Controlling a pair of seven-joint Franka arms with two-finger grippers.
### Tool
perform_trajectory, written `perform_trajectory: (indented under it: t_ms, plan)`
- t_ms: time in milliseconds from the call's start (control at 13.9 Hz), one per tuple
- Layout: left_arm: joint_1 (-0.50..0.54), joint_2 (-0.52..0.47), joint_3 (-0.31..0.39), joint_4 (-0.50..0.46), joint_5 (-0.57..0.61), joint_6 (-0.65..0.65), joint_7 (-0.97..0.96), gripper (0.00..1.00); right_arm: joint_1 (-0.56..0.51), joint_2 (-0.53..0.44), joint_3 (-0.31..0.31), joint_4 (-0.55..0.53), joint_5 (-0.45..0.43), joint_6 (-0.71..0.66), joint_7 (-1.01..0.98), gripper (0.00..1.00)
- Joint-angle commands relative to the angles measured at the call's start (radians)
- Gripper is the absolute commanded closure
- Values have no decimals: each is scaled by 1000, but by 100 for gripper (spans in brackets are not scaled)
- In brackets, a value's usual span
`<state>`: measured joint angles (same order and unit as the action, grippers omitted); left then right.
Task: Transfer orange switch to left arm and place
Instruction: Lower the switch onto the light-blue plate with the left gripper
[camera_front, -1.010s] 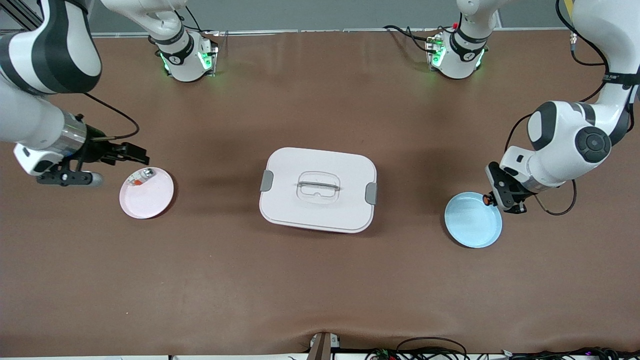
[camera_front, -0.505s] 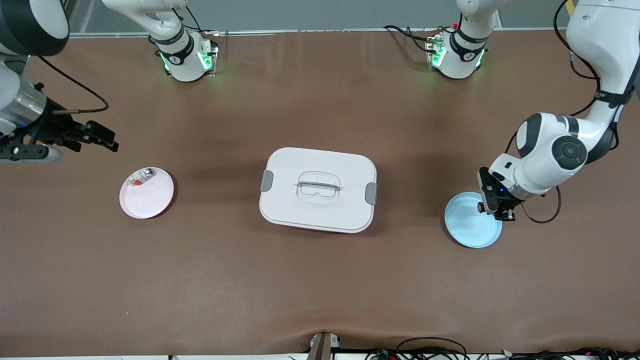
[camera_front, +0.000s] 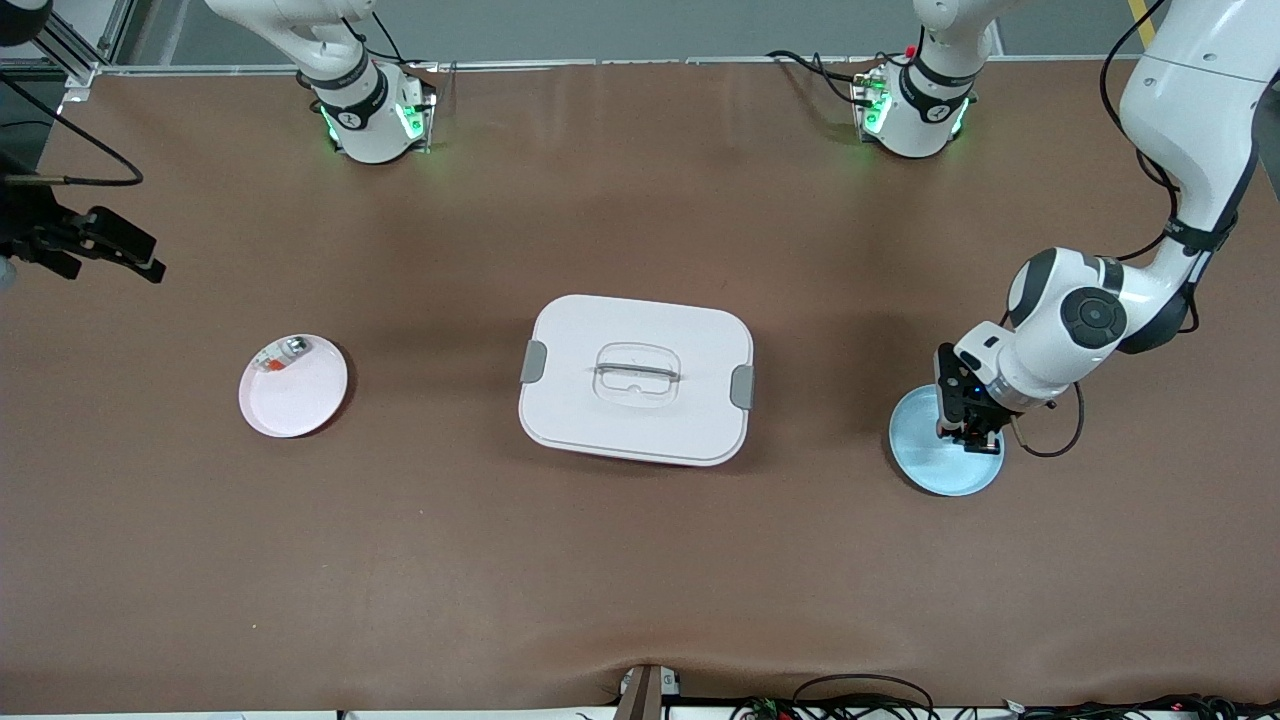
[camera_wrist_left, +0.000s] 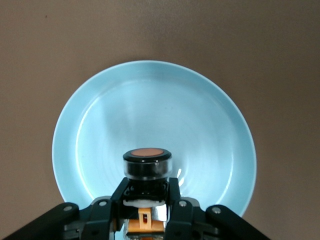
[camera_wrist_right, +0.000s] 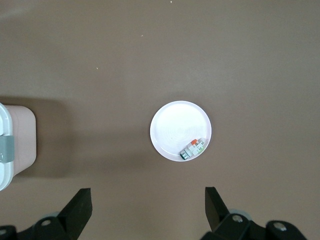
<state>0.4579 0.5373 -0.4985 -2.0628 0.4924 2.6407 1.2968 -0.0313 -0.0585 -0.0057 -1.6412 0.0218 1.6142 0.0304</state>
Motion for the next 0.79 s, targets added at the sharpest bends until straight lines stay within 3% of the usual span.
perform_trajectory:
  t_ms: [0, 721]
  plan:
    - [2, 24, -5, 15, 25, 22, 21, 100, -16, 46, 16, 64, -20, -22, -15, 0]
    - [16, 75, -3, 33, 20, 22, -1, 100, -24, 57, 15, 107, -19, -20, -15, 0]
